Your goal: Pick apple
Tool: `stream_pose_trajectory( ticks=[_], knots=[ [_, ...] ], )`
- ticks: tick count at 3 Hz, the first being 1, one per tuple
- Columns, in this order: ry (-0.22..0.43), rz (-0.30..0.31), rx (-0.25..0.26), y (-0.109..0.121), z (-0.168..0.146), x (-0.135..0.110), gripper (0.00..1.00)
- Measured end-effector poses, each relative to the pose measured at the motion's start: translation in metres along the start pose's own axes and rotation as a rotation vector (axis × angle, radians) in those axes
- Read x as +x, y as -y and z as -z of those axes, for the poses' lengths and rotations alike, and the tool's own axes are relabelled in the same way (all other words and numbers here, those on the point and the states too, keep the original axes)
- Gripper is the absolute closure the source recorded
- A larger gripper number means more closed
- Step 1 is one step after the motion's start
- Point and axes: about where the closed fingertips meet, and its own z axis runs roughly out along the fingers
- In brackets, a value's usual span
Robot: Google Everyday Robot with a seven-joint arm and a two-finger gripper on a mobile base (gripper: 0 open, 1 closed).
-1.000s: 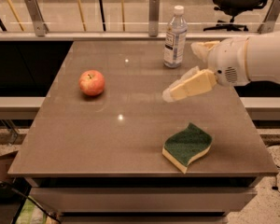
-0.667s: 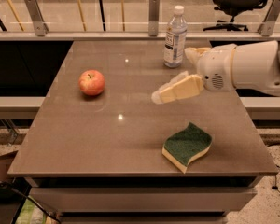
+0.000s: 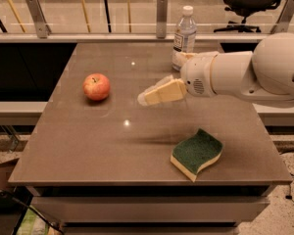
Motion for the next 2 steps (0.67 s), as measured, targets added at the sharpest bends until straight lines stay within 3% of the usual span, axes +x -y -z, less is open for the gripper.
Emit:
stream_pose_trajectory(
  ticks=[2],
  knots=[
    [0.011, -0.011, -0.019, 0.012, -0.051, -0.004, 0.0]
  ],
)
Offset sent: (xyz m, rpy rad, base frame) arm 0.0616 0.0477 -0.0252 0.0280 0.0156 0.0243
